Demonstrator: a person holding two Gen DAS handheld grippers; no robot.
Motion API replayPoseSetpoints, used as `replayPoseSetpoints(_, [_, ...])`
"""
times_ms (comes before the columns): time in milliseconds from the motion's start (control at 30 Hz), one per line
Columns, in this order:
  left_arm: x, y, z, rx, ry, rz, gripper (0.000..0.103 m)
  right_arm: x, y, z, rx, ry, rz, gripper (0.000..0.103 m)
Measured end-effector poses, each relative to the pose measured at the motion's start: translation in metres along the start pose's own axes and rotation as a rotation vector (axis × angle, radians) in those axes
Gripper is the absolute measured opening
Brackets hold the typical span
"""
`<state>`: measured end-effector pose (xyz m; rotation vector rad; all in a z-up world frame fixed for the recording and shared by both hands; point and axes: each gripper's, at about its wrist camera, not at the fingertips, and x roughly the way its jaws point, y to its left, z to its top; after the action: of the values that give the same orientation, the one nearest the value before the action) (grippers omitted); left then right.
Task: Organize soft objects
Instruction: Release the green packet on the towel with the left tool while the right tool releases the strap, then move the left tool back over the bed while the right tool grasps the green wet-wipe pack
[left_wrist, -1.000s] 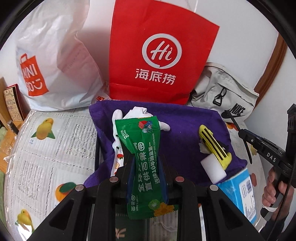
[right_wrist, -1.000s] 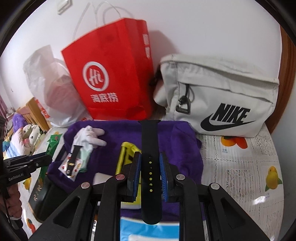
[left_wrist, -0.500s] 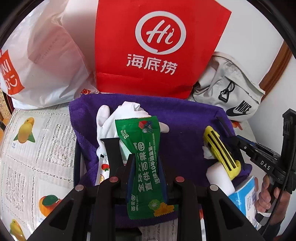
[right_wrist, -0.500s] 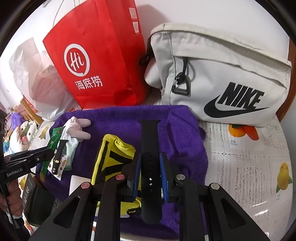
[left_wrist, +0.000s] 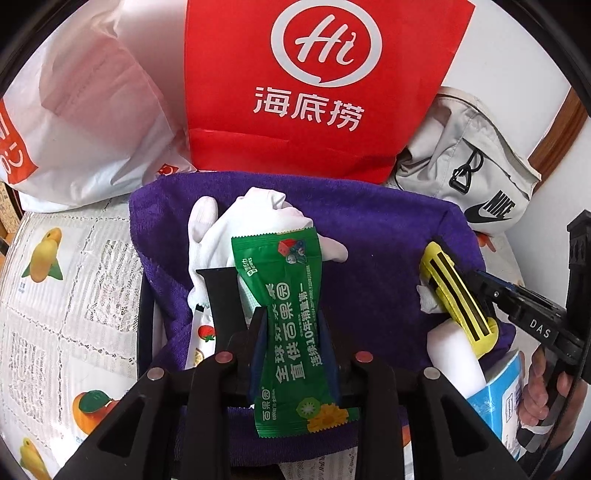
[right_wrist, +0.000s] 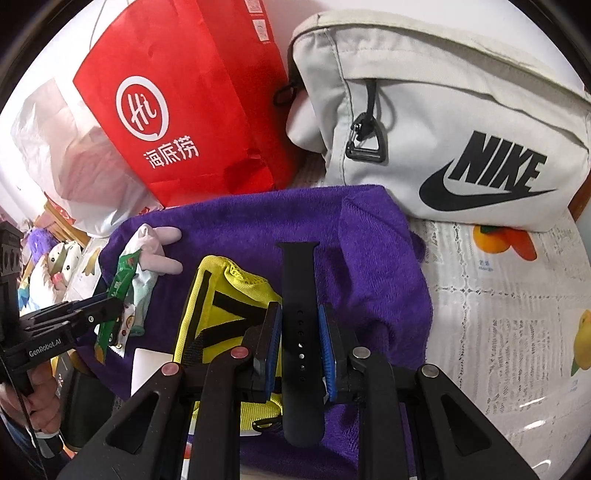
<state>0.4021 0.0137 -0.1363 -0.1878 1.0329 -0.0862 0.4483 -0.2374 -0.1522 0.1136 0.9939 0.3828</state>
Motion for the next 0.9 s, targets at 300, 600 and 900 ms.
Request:
replayPoseSetpoints(300, [-0.018, 0.002, -0.002, 0.002, -0.008, 0.033, 0.038, -0.024, 0.006, -0.007, -0.018, -0.045, -0.010, 0.040])
replayPoseSetpoints(600, [-0.064, 0.015, -0.021, -0.020, -0.048, 0.037, 0.047, -0.093, 0.038, -0.055, -0.044, -0.123, -0.031, 0.045])
replayPoseSetpoints(900, [-0.111, 0.037, -0.067, -0.046, -0.077, 0.044, 0.051, -0.116, 0.111, -0.144, -0.159, -0.064, 0.061, 0.057])
